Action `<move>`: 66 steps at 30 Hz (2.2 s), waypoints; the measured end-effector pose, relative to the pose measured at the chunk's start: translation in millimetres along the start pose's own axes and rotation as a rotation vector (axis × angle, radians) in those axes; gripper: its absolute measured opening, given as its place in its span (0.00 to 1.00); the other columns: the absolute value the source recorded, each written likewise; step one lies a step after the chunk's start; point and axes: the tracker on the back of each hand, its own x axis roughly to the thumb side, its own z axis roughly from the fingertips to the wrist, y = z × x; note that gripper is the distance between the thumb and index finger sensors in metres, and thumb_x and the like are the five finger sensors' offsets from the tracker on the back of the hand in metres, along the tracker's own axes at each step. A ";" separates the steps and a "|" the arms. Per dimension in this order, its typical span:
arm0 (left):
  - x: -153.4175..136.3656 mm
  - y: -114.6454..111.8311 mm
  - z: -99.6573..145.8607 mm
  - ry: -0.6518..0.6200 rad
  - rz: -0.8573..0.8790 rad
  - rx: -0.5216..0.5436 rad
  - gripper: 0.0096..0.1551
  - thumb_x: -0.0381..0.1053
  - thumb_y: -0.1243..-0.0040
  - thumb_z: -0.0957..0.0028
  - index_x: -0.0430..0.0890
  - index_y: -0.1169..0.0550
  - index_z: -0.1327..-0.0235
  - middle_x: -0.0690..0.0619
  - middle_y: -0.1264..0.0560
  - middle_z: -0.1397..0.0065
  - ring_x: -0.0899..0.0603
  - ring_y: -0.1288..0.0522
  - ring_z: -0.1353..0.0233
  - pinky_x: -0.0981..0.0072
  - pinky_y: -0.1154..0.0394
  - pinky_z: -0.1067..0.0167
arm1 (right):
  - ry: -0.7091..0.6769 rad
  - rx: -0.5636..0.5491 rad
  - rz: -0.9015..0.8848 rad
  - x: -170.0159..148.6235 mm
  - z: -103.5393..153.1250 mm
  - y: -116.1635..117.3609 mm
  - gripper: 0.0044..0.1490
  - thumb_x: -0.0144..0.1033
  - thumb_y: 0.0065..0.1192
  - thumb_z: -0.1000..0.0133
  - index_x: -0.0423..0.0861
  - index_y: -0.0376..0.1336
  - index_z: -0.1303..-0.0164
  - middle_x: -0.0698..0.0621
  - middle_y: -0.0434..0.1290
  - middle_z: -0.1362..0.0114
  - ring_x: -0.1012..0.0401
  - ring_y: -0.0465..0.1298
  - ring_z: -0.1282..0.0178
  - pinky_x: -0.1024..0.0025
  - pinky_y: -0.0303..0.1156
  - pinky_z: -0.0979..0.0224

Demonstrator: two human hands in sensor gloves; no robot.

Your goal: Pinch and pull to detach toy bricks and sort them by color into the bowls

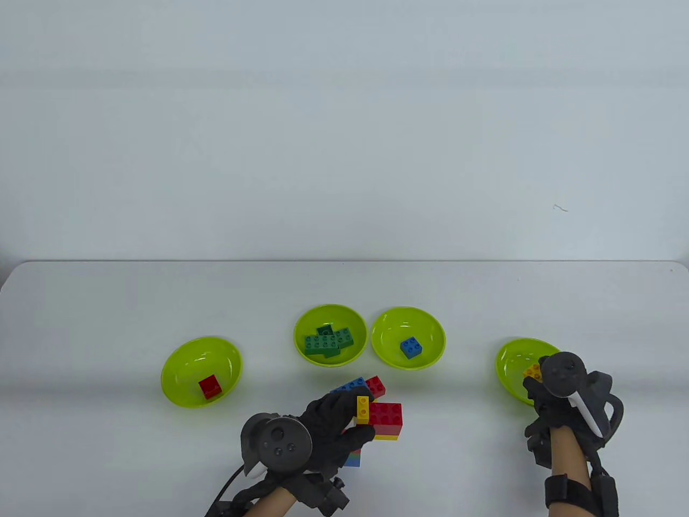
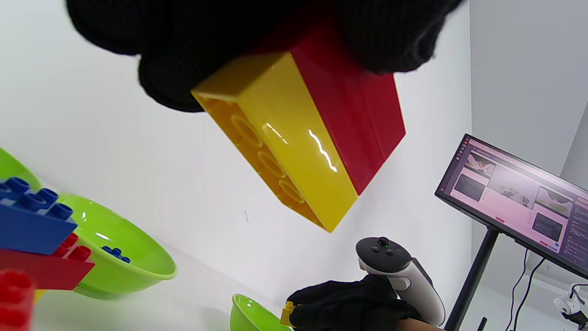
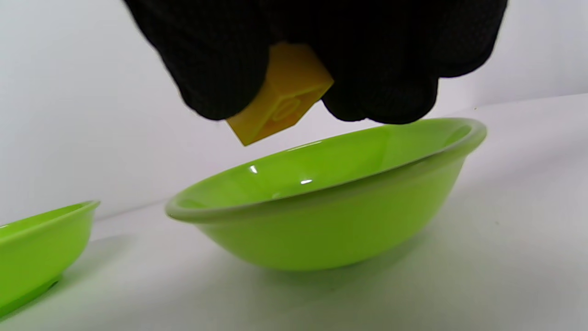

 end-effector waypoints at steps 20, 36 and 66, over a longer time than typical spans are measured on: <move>-1.7 -5.9 1.3 0.035 0.019 -0.024 0.40 0.52 0.42 0.50 0.28 0.30 0.33 0.29 0.23 0.36 0.30 0.22 0.39 0.38 0.30 0.40 | -0.795 0.087 -0.599 166.4 128.5 -32.8 0.47 0.50 0.65 0.45 0.32 0.60 0.24 0.31 0.68 0.26 0.38 0.71 0.32 0.41 0.62 0.26; 0.1 -10.0 -0.4 0.031 0.033 -0.043 0.39 0.56 0.40 0.50 0.30 0.27 0.35 0.31 0.22 0.37 0.31 0.21 0.40 0.38 0.29 0.40 | -0.855 -0.035 -0.549 191.2 157.5 -20.8 0.37 0.47 0.67 0.47 0.36 0.68 0.34 0.36 0.75 0.36 0.44 0.76 0.41 0.44 0.67 0.30; -3.5 -4.0 -0.5 0.012 0.019 0.007 0.39 0.57 0.43 0.50 0.31 0.27 0.35 0.32 0.22 0.38 0.33 0.21 0.40 0.40 0.29 0.39 | -0.608 -0.071 -0.516 148.2 100.3 -45.3 0.38 0.42 0.66 0.46 0.35 0.65 0.30 0.34 0.72 0.32 0.42 0.75 0.37 0.43 0.65 0.28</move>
